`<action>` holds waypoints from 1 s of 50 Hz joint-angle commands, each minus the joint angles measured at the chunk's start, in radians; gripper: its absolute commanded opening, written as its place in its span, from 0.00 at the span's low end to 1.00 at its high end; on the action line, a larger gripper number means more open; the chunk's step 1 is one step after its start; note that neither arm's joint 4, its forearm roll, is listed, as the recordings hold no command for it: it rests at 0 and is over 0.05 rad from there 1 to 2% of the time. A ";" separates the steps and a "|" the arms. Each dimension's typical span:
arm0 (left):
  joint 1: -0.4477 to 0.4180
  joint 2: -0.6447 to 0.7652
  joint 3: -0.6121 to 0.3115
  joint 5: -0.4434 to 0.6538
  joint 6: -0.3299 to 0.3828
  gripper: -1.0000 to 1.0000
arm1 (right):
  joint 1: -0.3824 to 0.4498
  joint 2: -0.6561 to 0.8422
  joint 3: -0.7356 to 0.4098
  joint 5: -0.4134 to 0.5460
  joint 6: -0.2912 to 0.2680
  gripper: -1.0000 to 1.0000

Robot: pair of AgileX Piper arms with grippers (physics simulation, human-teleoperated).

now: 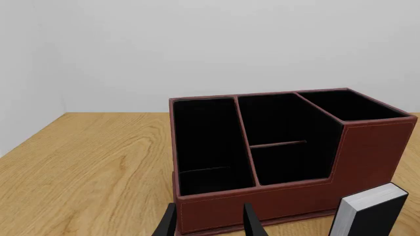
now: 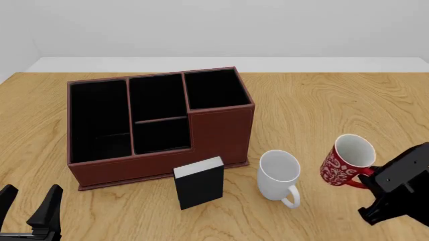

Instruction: Pick up the red mug and place it to the right of the caddy.

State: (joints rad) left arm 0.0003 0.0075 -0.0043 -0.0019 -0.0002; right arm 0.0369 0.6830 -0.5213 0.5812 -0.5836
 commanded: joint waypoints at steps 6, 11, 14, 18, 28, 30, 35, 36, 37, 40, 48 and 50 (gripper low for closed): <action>0.000 0.000 0.000 0.000 0.000 1.00 | 0.035 0.223 -0.307 -0.050 -0.003 0.00; 0.000 0.000 0.000 0.000 0.000 1.00 | 0.035 0.326 -0.383 -0.090 -0.015 0.00; 0.000 0.000 0.000 0.000 0.000 1.00 | 0.042 0.387 -0.428 -0.109 -0.021 0.00; 0.000 0.000 0.000 0.000 0.000 1.00 | 0.057 0.470 -0.486 -0.137 -0.025 0.00; 0.000 0.000 0.000 0.000 0.000 1.00 | 0.109 0.612 -0.557 -0.191 -0.013 0.00; 0.000 0.000 0.000 0.000 0.000 1.00 | 0.121 0.641 -0.573 -0.200 -0.010 0.00; 0.000 0.000 0.000 0.000 0.000 1.00 | 0.130 0.709 -0.593 -0.229 -0.014 0.00; 0.000 0.000 0.000 0.000 0.000 1.00 | 0.138 0.722 -0.603 -0.226 -0.006 0.00; 0.000 0.000 0.000 0.000 0.000 1.00 | 0.142 0.727 -0.604 -0.228 -0.010 0.00; 0.000 0.000 0.000 0.000 0.000 1.00 | 0.146 0.755 -0.618 -0.235 -0.009 0.00; 0.000 0.000 0.000 0.000 0.000 1.00 | 0.157 0.838 -0.648 -0.255 -0.012 0.00; 0.000 0.000 0.000 0.000 0.000 1.00 | 0.157 0.869 -0.661 -0.260 -0.013 0.00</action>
State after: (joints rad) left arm 0.0003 0.0075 -0.0043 -0.0019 -0.0002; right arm 0.1766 1.4430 -1.1253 0.3545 -0.6142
